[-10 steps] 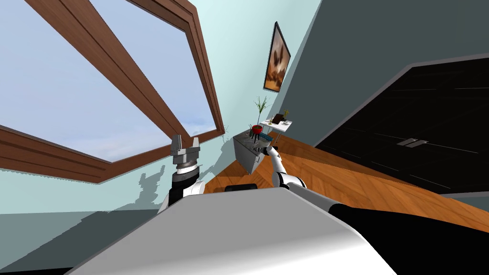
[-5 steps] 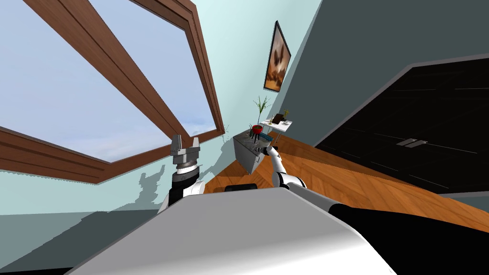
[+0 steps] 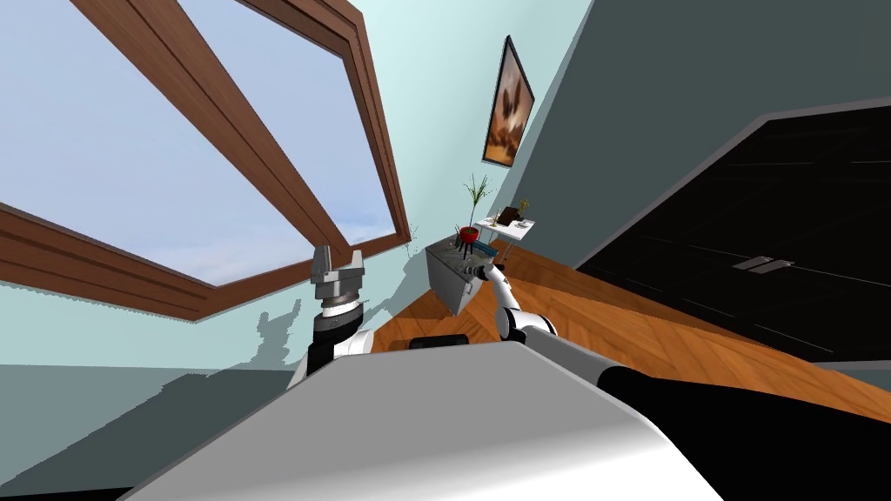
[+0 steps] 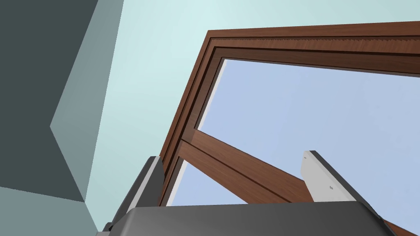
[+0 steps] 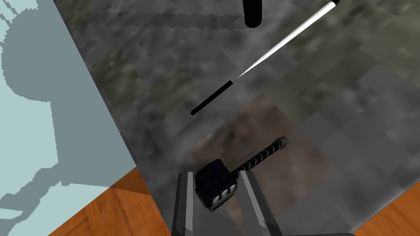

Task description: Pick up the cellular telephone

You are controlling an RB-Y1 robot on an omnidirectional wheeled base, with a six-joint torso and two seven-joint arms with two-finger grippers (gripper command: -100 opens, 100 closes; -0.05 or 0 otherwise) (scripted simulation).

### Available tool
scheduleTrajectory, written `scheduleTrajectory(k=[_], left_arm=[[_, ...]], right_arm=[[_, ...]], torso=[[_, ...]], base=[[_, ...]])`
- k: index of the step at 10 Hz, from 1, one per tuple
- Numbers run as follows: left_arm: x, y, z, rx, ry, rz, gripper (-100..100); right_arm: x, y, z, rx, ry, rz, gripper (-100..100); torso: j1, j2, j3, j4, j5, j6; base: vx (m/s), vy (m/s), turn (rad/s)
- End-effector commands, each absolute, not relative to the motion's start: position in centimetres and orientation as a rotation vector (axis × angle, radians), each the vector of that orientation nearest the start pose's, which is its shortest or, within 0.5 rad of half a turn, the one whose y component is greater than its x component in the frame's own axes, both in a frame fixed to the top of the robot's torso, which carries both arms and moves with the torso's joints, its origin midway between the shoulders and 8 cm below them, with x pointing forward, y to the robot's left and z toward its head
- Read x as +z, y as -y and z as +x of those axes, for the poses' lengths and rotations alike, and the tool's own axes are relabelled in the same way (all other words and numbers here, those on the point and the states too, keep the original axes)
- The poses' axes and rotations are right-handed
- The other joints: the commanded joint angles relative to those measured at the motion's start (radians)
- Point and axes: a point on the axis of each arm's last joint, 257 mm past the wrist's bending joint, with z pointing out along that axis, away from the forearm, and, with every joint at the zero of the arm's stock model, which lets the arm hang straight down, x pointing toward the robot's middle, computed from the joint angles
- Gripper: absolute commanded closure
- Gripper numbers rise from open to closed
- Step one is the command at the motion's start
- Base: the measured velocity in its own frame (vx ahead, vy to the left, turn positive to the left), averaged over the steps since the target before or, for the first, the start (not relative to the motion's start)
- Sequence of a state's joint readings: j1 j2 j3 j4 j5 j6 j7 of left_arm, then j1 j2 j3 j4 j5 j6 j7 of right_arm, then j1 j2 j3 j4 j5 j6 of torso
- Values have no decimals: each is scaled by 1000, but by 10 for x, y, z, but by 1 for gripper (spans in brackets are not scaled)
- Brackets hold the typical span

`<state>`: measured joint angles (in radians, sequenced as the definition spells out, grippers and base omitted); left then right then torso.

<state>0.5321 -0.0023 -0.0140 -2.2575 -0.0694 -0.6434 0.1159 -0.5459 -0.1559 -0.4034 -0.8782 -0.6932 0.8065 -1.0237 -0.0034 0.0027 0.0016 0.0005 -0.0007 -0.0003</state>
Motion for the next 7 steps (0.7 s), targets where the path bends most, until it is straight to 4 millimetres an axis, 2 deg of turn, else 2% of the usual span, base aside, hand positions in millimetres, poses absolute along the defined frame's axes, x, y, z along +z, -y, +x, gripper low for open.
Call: scheduleTrajectory(k=[1,3,4,5,6,7], left_arm=[[30,-264,323,-1396,-567,-581,0],[30,-264,323,-1396,-567,-581,0],[30,-264,323,-1396,-567,-581,0],[30,-264,323,-1396,-567,-581,0],[30,-264,323,-1396,-567,-581,0],[30,-264,323,-1396,-567,-581,0]], right_arm=[[-373,233,591,-1083,-56,-2556,100],[-364,232,606,-1108,-68,-2553,100],[-370,231,602,-1087,-74,-2559,100],[-364,231,611,-1106,-79,-2556,100],[-369,230,608,-1089,-83,-2561,100],[-367,230,614,-1096,-93,-2563,100]], torso=[[0,0,0,0,0,0],[1,-1,0,0,0,0],[0,0,0,0,0,0],[1,-1,0,0,0,0],[1,-1,0,0,0,0],[1,-1,-1,0,0,1]], base=[[-54,-30,21],[-60,-43,54],[-48,-34,43],[-51,-31,50],[-44,-25,23],[-58,-29,37]])
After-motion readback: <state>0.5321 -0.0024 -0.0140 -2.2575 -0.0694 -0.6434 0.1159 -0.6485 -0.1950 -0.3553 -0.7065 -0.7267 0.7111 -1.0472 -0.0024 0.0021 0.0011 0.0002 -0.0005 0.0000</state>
